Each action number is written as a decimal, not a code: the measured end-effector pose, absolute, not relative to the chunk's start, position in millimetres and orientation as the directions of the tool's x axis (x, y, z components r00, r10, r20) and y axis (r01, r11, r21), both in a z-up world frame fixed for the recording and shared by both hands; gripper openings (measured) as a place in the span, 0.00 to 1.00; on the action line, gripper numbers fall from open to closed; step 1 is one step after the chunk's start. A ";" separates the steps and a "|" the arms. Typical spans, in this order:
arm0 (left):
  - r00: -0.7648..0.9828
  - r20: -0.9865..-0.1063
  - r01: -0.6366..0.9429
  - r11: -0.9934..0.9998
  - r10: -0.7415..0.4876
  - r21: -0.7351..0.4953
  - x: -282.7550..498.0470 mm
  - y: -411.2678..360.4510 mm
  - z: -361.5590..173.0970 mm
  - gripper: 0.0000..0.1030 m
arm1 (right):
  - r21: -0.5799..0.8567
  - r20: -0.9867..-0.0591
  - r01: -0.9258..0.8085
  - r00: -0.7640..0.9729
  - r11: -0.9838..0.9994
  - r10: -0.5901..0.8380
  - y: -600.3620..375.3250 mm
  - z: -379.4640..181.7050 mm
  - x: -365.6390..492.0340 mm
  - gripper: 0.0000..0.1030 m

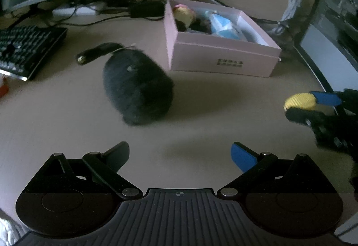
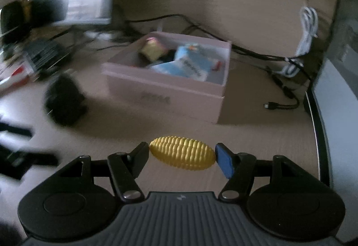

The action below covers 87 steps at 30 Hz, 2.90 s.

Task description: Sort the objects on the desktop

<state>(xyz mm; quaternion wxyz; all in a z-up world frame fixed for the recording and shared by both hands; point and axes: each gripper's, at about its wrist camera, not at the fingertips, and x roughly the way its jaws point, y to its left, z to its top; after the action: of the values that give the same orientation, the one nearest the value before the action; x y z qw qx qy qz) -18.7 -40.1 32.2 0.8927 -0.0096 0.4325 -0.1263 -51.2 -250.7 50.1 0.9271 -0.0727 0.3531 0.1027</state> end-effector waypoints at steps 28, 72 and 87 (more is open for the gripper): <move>0.626 -0.758 0.136 0.982 -0.186 -0.128 0.9 1.5 33.7 0.98 | -0.112 -0.523 -0.252 0.837 0.961 0.159 -189.0 80.5 9.6 0.88; 0.558 -0.774 0.324 0.937 -0.299 -0.128 -43.6 -29.8 37.0 0.96 | 0.121 -0.624 -0.287 0.723 0.950 0.298 -215.4 68.7 -53.0 1.00; 0.556 -0.799 0.221 0.967 -0.228 -0.123 -58.2 -15.2 30.1 0.97 | 0.020 -0.746 -0.422 0.597 0.906 0.294 -144.3 46.6 -33.4 0.64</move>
<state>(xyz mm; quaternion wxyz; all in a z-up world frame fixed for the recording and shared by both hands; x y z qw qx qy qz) -58.2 -15.2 30.1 0.8821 -0.0039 0.4534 -0.1274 -33.4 -144.3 46.6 0.8900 -0.0795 0.4014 0.2011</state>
